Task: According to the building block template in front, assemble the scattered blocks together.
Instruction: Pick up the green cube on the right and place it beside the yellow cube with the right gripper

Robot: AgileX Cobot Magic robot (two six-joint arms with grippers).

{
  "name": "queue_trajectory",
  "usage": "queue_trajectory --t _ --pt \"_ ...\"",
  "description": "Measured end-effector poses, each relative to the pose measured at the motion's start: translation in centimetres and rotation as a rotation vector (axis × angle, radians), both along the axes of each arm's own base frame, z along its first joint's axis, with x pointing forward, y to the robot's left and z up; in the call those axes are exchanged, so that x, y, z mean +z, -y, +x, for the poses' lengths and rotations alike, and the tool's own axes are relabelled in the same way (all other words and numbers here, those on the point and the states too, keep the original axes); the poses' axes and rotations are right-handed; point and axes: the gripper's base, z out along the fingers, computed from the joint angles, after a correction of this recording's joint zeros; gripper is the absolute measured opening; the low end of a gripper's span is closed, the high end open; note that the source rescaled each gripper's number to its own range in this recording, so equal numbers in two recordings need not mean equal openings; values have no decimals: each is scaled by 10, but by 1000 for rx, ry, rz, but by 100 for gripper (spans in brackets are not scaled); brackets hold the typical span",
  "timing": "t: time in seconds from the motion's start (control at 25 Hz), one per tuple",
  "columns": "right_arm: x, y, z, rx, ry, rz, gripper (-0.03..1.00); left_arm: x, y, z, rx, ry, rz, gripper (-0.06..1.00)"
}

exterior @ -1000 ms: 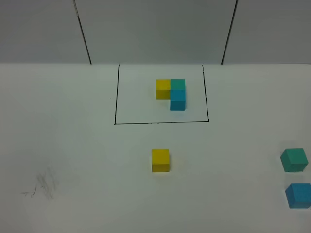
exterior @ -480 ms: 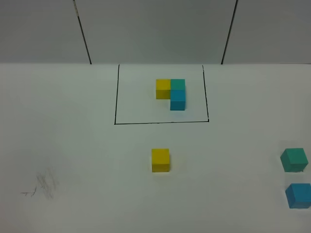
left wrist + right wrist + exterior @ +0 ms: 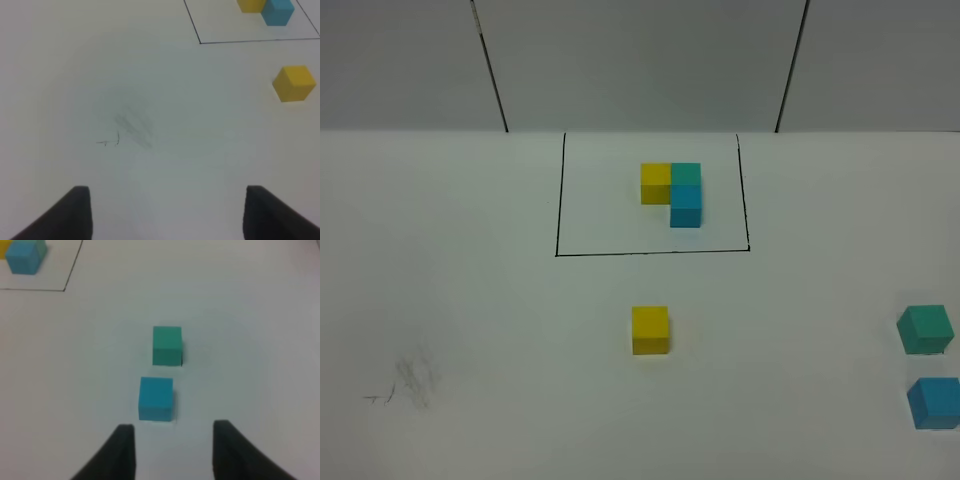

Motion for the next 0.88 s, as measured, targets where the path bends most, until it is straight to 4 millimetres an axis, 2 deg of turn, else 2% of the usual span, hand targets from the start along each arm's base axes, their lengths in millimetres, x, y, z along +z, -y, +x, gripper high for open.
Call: queue_trajectory --t 0.08,0.12,0.2,0.28,0.36,0.44,0.64,0.8,0.88 --pt "0 0 7 -1 -42 -4 32 0 0 0 0 0 0 40" --pt "1 0 12 -1 -68 -6 44 0 0 0 0 0 0 40" --pt "9 -1 22 0 -76 -8 62 0 0 0 0 0 0 40" --pt "21 -2 40 2 -75 -11 81 0 0 0 0 0 0 40" --pt "32 -3 59 0 -74 -10 90 0 0 0 0 0 0 40" --pt "44 -3 86 -3 -99 -32 93 0 0 0 0 0 0 40" --pt "47 -3 159 -7 -276 -102 89 0 0 0 0 0 0 40" --pt "33 -5 220 24 -431 -156 86 0 0 0 0 0 0 40" --pt "28 -8 244 53 -494 -165 85 0 0 0 0 0 0 40"
